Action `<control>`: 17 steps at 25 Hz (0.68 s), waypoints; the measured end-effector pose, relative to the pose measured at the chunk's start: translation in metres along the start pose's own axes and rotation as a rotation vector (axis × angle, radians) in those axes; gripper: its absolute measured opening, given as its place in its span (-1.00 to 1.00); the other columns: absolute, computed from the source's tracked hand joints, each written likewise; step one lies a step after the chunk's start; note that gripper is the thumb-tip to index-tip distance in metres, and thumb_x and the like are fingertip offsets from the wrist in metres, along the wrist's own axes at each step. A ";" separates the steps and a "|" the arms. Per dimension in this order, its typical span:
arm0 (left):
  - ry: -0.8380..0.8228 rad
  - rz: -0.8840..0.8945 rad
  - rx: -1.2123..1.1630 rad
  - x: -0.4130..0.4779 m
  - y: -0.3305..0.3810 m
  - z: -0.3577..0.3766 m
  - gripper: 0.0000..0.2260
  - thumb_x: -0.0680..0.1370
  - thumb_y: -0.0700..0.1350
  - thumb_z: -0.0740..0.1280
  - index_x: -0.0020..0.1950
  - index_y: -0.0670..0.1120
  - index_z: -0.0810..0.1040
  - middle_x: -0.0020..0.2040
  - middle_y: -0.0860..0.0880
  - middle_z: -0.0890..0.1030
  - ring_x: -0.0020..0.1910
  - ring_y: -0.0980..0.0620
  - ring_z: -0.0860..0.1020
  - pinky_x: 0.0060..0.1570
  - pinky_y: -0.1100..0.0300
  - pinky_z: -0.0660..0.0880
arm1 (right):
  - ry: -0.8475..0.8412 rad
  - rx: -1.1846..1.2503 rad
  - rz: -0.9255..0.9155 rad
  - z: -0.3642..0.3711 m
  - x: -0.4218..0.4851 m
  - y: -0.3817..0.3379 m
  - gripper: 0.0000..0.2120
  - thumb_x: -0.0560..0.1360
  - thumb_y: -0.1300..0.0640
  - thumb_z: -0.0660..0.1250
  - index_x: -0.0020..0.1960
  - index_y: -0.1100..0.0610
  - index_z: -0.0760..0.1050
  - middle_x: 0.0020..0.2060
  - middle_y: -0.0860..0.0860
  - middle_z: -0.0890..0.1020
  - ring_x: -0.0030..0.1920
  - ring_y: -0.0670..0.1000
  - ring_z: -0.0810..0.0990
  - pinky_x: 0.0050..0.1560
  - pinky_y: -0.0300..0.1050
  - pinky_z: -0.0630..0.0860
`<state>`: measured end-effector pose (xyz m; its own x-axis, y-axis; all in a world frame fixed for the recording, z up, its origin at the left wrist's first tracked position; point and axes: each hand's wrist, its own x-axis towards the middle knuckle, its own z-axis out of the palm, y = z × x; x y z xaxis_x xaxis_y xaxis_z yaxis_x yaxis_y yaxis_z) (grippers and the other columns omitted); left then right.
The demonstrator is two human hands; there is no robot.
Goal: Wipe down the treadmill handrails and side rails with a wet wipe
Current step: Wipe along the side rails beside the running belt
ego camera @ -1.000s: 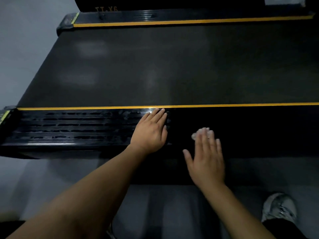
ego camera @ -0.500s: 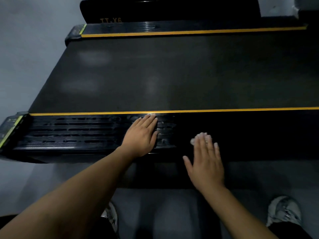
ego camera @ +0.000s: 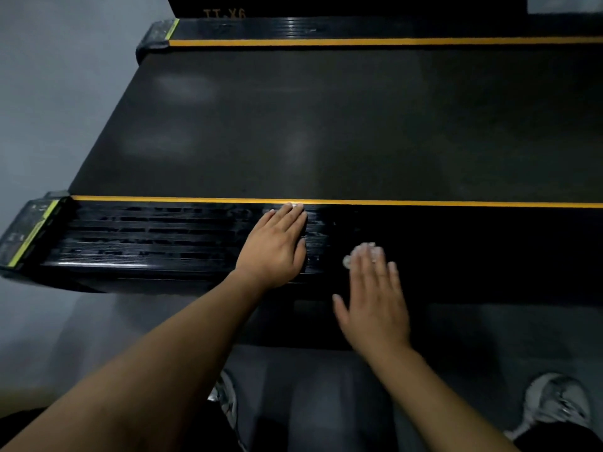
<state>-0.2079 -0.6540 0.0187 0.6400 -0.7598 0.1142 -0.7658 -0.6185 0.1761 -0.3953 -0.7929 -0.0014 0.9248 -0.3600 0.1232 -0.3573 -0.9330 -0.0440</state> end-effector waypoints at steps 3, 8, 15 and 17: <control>-0.001 -0.003 -0.021 0.001 -0.001 0.000 -0.42 0.62 0.09 0.03 0.58 -0.14 0.37 0.59 -0.10 0.35 0.61 -0.05 0.24 0.59 -0.01 0.14 | -0.036 -0.003 -0.194 0.009 0.016 -0.056 -0.10 0.49 -0.17 0.29 0.63 0.31 0.10 0.63 0.25 0.13 0.63 0.24 0.09 0.57 0.22 0.03; -0.017 0.000 -0.011 0.000 -0.003 0.001 -0.43 0.63 0.08 0.04 0.60 -0.12 0.34 0.61 -0.08 0.32 0.61 -0.05 0.22 0.60 -0.02 0.13 | -0.018 -0.025 -0.018 0.001 0.001 -0.001 -0.21 0.54 -0.18 0.13 0.63 0.24 0.16 0.62 0.18 0.18 0.62 0.19 0.17 0.58 0.24 0.11; 0.012 -0.006 -0.036 0.001 -0.002 0.003 -0.45 0.64 0.07 0.06 0.58 -0.13 0.37 0.59 -0.09 0.35 0.61 -0.05 0.24 0.60 -0.01 0.15 | -0.083 0.056 -0.078 -0.005 0.041 -0.025 -0.20 0.63 -0.30 -0.13 0.64 0.25 0.11 0.64 0.18 0.13 0.65 0.16 0.06 0.62 0.15 -0.02; 0.012 -0.011 -0.068 0.001 -0.003 0.002 -0.46 0.66 0.07 0.05 0.58 -0.13 0.37 0.59 -0.09 0.35 0.61 -0.03 0.24 0.60 0.01 0.13 | -0.121 0.023 -0.222 -0.001 0.055 -0.042 -0.23 0.64 -0.29 -0.16 0.64 0.22 0.13 0.64 0.14 0.12 0.65 0.12 0.07 0.62 0.16 0.02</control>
<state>-0.2049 -0.6533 0.0162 0.6495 -0.7503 0.1233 -0.7527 -0.6117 0.2434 -0.3299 -0.7731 0.0085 0.9896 -0.1432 0.0129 -0.1424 -0.9884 -0.0520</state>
